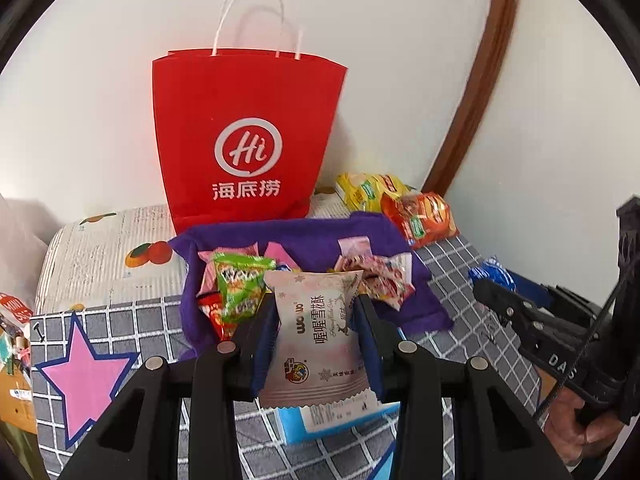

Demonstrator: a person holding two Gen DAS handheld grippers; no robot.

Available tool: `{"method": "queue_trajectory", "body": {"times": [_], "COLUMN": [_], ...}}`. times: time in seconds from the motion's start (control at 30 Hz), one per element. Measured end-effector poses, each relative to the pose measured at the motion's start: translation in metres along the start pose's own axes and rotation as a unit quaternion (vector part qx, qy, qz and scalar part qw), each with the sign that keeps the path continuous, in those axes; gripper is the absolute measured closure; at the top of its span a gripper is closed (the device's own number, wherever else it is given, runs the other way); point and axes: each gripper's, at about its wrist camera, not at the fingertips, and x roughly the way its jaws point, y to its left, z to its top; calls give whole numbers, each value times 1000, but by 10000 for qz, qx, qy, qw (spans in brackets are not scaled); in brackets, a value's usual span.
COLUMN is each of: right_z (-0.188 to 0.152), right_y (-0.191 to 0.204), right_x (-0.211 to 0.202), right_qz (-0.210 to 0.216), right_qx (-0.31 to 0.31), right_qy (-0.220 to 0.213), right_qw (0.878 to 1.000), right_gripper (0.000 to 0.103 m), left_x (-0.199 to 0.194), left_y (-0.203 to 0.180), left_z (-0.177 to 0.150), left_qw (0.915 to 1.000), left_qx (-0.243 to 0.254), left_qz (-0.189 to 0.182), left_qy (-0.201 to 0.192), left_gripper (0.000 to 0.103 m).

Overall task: Organize snacks
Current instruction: 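Carry the blue bag and pink candy packet onto the purple towel, then open the right tool to drop the blue bag while the left tool releases the candy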

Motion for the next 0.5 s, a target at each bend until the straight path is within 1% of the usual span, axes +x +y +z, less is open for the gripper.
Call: {"method": "queue_trajectory", "body": {"times": [0.27, 0.5], "right_z": [24, 49], "right_y": [-1, -8], "right_x": [29, 66], "right_qz": [162, 350], "right_qx": [-208, -137], "right_qy": [28, 101], "right_qw": [9996, 9992], "right_gripper": [60, 60], "left_x": [22, 40], "left_y": [17, 43], "left_z": [19, 28], "left_qw": [9998, 9992], "left_qx": [-78, -279], "left_qz": [180, 280], "left_qy": [-1, 54], "left_gripper": [67, 67]}}
